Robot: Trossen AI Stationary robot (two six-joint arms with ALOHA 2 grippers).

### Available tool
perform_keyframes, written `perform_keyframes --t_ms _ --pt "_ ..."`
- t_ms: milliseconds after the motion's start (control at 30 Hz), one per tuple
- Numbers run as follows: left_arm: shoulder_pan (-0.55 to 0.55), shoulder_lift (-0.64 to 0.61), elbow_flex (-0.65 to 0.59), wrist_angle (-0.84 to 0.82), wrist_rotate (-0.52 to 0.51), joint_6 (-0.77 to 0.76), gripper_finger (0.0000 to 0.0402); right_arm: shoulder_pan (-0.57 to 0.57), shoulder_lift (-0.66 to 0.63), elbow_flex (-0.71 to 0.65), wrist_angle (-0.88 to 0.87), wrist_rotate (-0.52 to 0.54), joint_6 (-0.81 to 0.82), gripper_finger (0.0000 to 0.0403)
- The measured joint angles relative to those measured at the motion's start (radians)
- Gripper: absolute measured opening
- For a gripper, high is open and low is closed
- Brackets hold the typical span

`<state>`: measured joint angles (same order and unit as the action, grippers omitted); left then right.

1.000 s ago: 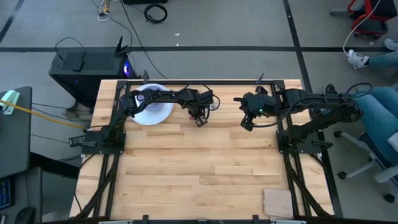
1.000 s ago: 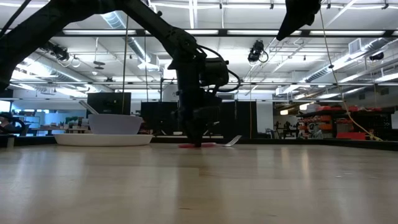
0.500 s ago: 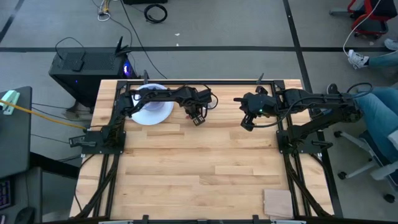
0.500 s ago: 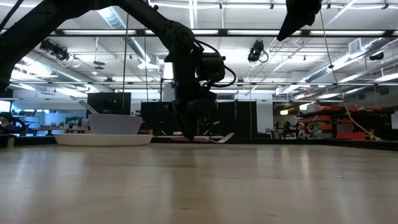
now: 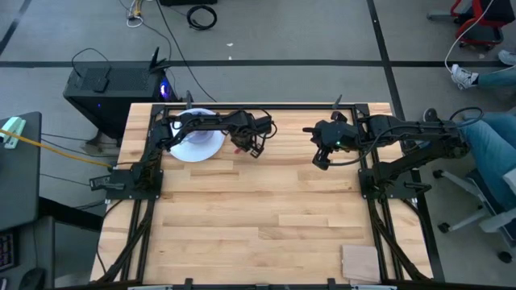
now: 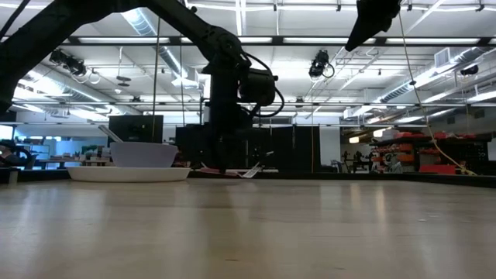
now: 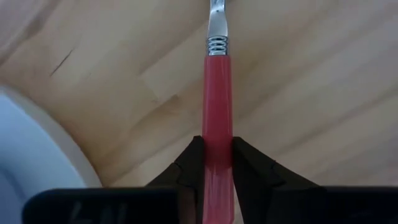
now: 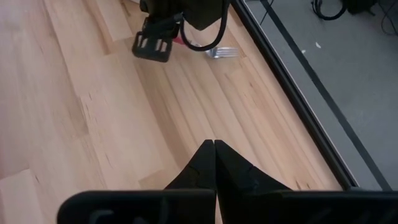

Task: Set table place
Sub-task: Place the red object next to the white plate

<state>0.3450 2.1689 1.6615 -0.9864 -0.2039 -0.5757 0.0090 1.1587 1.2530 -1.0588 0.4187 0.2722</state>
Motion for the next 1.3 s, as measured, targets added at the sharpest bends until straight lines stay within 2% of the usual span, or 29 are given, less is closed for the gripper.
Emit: perform_keyframes --t_ms 267,433,533,800,967,1200,1300 --pt "-0.001 0.0 0.001 -0.053 -0.05 -0.271 0.0068 0.0 0.0 0.0 0.0 0.0 -0.02 0.0003" --pt "-0.009 0.0 0.001 -0.086 -0.077 -0.334 0.003 0.0 0.0 0.0 0.0 0.0 -0.029 0.0003" --pt "-0.021 -0.003 0.001 -0.052 -0.1 -0.325 0.0007 0.0 0.0 0.0 0.0 0.0 -0.029 0.0003" --pt "-0.022 -0.011 0.002 -0.034 -0.126 -0.278 0.003 0.0 0.0 0.0 0.0 0.0 -0.02 0.0003" --pt "-0.021 -0.025 0.002 -0.021 -0.193 -0.178 0.0009 0.0 0.0 0.0 0.0 0.0 -0.013 0.0003" --pt "-0.064 -0.166 0.001 -0.031 -0.287 -0.038 0.0017 0.0 0.0 0.0 0.001 0.001 -0.003 0.0003" --pt "-0.096 -0.229 0.001 -0.029 -0.332 0.043 0.0008 0.001 0.0 0.0 0.015 0.0 -0.004 0.0003"
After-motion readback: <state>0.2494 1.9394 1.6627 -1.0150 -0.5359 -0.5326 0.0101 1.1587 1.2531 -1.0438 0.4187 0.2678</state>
